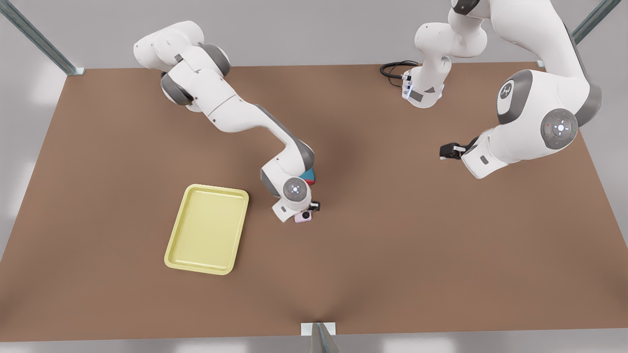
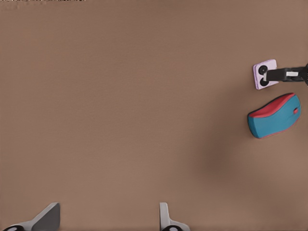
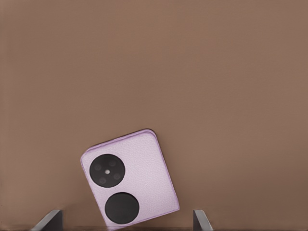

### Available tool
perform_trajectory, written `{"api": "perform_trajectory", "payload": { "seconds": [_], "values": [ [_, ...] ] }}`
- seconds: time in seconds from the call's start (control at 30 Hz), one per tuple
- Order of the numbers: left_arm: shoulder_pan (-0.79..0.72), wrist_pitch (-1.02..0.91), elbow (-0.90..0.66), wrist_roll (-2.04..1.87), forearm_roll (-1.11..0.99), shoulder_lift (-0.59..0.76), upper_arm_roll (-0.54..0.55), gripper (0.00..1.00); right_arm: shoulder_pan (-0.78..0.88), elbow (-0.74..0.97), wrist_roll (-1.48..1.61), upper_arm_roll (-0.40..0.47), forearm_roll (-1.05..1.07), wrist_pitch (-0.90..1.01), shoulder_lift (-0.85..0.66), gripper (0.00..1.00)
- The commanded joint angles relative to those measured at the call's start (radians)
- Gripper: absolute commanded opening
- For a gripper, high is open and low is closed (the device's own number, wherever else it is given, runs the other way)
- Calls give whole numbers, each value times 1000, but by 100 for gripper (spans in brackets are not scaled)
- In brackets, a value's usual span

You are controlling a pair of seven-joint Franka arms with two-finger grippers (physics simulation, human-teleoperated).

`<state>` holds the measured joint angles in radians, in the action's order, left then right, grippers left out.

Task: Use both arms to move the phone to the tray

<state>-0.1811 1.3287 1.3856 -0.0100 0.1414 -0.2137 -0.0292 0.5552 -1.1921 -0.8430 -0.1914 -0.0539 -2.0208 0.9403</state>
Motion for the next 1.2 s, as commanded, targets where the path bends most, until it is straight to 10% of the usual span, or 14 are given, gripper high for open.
{"api": "perform_trajectory", "payload": {
  "seconds": [0.0, 0.47, 1.17],
  "values": [
    [0, 9, 0, 79, 1, 3, 0, 100, 0, -1, 71, -7, 20, -38, -2, 100],
    [2, -3, -7, -16, -17, 23, -54, 100, -11, -23, 633, 4, 11, -39, 22, 100],
    [2, -22, -7, -16, -37, 25, -55, 100, -5, -14, 660, 1, 22, -76, 61, 100]
  ]
}}
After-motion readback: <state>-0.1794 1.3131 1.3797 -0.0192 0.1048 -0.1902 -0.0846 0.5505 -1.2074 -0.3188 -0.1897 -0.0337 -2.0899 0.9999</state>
